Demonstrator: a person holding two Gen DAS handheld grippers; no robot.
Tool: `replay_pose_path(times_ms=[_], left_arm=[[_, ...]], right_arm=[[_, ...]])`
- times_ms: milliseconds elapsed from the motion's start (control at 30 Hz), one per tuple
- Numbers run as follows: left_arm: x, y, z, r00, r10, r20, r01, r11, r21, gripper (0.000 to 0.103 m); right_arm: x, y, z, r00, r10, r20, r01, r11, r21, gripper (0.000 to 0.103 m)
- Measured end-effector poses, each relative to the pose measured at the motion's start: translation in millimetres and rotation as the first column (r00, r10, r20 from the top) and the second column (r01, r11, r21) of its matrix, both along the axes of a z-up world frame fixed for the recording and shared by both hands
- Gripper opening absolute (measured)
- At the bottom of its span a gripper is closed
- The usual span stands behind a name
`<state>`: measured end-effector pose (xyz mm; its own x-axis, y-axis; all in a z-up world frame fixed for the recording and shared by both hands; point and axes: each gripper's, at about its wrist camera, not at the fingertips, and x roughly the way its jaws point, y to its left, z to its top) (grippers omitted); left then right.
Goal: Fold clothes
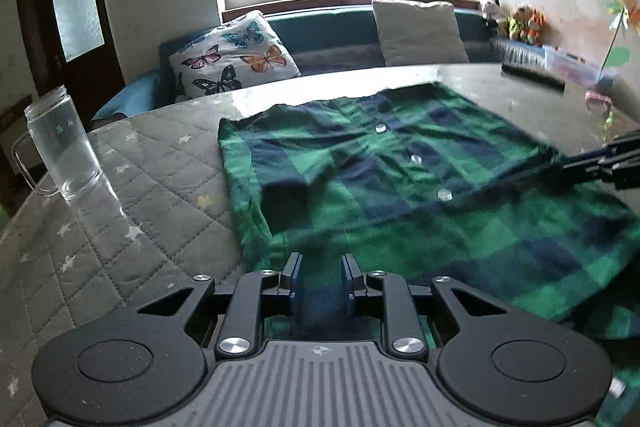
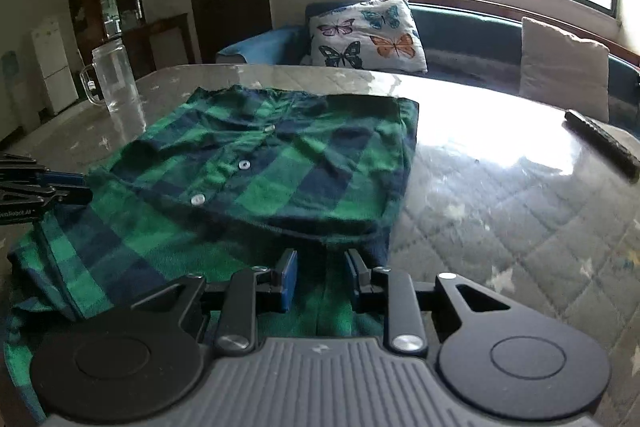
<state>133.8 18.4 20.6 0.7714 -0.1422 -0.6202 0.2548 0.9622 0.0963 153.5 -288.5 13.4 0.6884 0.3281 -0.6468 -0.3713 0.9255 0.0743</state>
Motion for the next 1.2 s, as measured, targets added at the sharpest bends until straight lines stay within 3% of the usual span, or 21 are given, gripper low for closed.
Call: replay_pose_path(times_ms=[133,333,467,700,800,1100,1200], left_arm=[[11,6,-11,0.999,0.014,-0.036,-0.013,1.0,0.011,0.023],[-7,2,-2,0.999,-0.033,-0.005,0.033,0.999,0.028,0.023],[-28,-9,-3,0.995,-0.1,0.009,0.099,0.993,0.059,0.024],[-66,-14,-13,0.987,-0.161,0.016,0.158,0.981,0.112,0.024],[-76,-11,-9,0.987,-0.159,0.018,0.156,0.981,0.114,0.029],[-96,-6,-10,0.985,-0.171,-0.004,0.17,0.976,0.138,0.033],[-108,-6,-7,0.978,-0.209,-0.008,0.208,0.966,0.156,0.039]], right_arm=[[10,-2,-10,1.0,0.0,-0.014,0.0,1.0,0.001,0.023],[-8,0,1,0.999,0.043,-0.014,-0.043,0.999,-0.005,0.026],[-31,-4,0,0.999,0.052,-0.011,-0.053,0.998,-0.018,0.04],[-72,-11,-1,0.998,0.069,-0.007,-0.069,0.997,-0.04,0.042],[-88,-13,-1,0.997,0.077,-0.005,-0.077,0.996,-0.047,0.042],[-101,-17,0,0.995,0.101,-0.019,-0.101,0.994,-0.05,0.042],[-104,-22,-1,0.994,0.106,-0.034,-0.107,0.993,-0.041,0.043]])
